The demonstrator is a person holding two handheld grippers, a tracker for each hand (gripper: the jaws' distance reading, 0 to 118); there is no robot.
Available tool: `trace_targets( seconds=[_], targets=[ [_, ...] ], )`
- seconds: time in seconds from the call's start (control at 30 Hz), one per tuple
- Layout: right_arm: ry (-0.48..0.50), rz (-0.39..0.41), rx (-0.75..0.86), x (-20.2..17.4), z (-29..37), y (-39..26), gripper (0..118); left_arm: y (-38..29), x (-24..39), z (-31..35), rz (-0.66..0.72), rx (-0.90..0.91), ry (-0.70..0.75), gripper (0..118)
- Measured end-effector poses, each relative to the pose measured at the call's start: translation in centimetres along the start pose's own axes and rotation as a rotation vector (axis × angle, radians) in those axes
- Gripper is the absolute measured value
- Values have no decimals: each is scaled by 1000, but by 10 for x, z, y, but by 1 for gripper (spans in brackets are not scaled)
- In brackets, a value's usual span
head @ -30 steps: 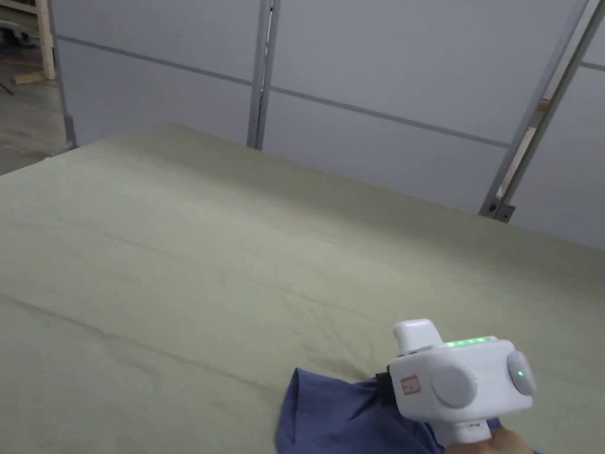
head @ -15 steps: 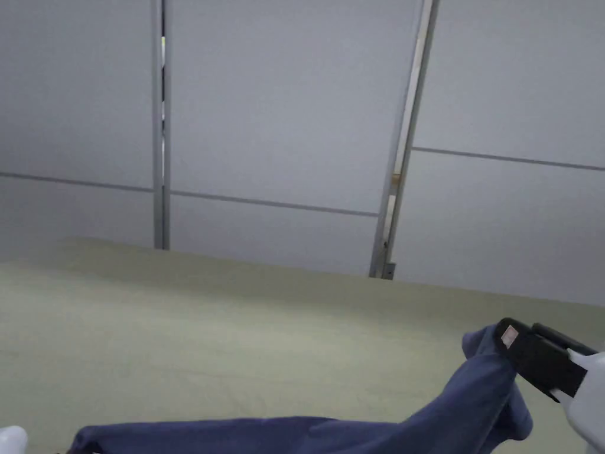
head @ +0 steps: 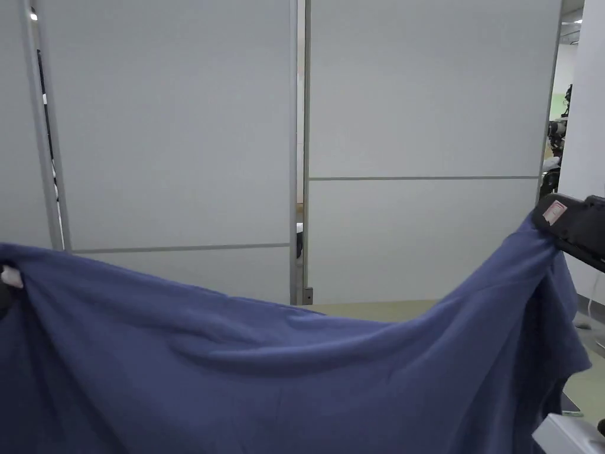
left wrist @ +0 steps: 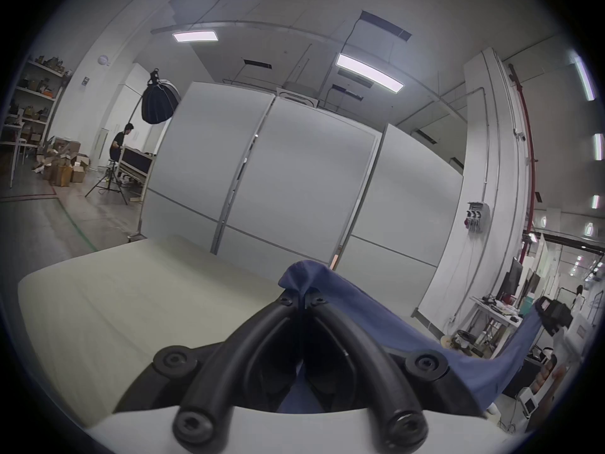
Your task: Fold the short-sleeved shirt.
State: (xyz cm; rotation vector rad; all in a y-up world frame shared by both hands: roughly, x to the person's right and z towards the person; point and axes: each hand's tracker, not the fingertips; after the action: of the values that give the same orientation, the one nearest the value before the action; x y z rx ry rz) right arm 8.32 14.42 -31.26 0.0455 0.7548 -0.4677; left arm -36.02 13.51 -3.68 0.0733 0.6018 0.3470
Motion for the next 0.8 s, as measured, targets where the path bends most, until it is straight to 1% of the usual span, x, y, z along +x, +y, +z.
trace_targets(
  seconds=[0.17,0.3,0.4,0.47,0.5,0.6,0.7,0.8],
  targets=[
    [-21,8,-12,6,-62,11,3,32,20,-63,-39,-17,-13,1],
    [-15,0,-4,7,-122,27,3,60,28,-116,-30,-2,-19,1],
    [-33,36,32,0,-167,42,3,83,30,-156,-27,29,20,1],
    [-14,43,52,-2,-193,52,3,98,24,-187,-19,55,28,1],
    [-11,61,75,-5,-207,56,3,106,23,-201,-10,66,36,1],
    [-8,101,118,-10,-242,66,3,124,18,-233,20,132,54,1],
    [-6,117,144,-12,-267,66,3,128,11,-252,38,182,46,1],
    [2,120,166,-13,-276,54,3,119,7,-261,50,217,54,1]
  ],
)
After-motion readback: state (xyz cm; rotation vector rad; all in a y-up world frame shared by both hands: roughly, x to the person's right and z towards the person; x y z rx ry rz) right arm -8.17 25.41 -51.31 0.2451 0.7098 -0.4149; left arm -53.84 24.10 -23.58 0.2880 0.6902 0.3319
